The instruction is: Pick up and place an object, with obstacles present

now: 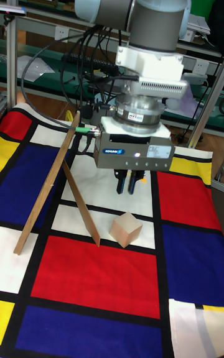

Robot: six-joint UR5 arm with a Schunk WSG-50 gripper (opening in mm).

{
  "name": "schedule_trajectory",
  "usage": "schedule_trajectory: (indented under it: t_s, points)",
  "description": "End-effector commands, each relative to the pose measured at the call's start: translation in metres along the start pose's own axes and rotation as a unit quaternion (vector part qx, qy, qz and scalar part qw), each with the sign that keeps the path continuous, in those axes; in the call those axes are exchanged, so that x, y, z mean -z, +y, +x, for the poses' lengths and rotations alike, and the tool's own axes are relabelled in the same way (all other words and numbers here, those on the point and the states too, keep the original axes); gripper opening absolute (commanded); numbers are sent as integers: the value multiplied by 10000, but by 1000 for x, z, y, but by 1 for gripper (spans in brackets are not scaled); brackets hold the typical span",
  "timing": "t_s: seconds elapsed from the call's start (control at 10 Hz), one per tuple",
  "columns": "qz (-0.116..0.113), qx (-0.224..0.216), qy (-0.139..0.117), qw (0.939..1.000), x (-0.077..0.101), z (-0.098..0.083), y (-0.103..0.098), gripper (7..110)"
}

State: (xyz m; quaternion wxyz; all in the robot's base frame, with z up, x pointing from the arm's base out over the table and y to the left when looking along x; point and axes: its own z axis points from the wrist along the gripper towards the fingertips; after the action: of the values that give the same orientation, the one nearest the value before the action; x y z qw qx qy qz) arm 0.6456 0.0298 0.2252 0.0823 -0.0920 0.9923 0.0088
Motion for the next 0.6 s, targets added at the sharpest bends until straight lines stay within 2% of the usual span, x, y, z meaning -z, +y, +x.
schedule_trajectory:
  t_s: [0.0,0.3,0.5]
  points:
    - [75,60,9,10000,-10,-2,-1,7]
    - [-27,-3,20,10000,-7,-2,3,7]
    - [-5,9,24,10000,-8,-2,2,7]
